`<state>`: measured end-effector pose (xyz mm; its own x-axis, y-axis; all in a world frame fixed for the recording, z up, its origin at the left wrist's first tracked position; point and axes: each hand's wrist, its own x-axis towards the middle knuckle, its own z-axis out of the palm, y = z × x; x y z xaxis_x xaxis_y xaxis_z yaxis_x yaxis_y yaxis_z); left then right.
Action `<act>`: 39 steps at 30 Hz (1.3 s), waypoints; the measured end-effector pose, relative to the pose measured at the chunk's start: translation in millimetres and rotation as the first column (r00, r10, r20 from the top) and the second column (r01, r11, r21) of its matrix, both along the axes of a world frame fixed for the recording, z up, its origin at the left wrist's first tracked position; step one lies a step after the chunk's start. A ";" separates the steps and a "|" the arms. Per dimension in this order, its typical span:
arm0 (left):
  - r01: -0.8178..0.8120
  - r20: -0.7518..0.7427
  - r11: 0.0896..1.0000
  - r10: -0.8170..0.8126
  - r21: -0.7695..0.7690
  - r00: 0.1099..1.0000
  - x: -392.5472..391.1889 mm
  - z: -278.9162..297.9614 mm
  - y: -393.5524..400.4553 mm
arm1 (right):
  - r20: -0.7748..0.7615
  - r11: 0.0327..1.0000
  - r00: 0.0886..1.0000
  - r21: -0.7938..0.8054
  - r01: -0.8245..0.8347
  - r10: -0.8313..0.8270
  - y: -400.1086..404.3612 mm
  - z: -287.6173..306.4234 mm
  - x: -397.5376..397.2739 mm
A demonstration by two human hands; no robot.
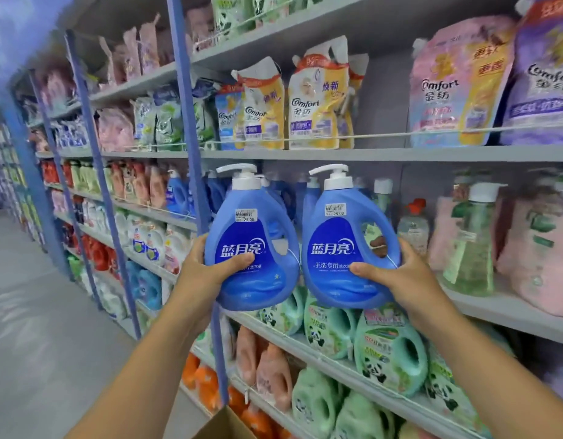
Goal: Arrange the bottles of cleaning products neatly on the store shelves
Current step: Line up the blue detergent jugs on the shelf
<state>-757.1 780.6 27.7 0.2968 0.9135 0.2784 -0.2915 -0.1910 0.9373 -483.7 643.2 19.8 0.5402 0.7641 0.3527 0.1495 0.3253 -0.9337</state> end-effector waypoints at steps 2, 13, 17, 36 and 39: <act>0.021 -0.022 1.000 -0.020 0.017 1.000 16.1 -9.5 41.9 | 0.011 1.000 1.000 0.006 0.029 -0.029 36.2 -12.2 11.9; 0.183 -0.063 0.983 -0.184 -0.024 0.981 119.8 -32.5 212.5 | 0.044 0.922 0.925 -0.081 0.379 -0.377 167.4 -41.3 61.5; 0.247 -0.054 0.969 -0.248 -0.019 0.967 149.1 -44.7 253.1 | 0.084 0.865 0.870 -0.093 0.493 -0.487 189.9 -53.4 65.0; 0.541 -0.417 0.822 -0.435 0.177 0.798 211.4 -64.5 340.0 | 0.351 0.434 0.452 -0.134 0.891 -0.820 248.0 -73.8 50.9; 0.535 -0.483 0.819 -0.391 0.206 0.784 203.2 -61.7 338.7 | 0.458 0.317 0.333 -0.113 0.942 -0.824 248.7 -70.7 46.1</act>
<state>-553.8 1119.3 -34.0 0.8093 0.5151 0.2823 -0.0357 -0.4365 0.8990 -437.7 892.0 -50.9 0.8808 -0.0375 0.4720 0.4048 -0.4576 -0.7917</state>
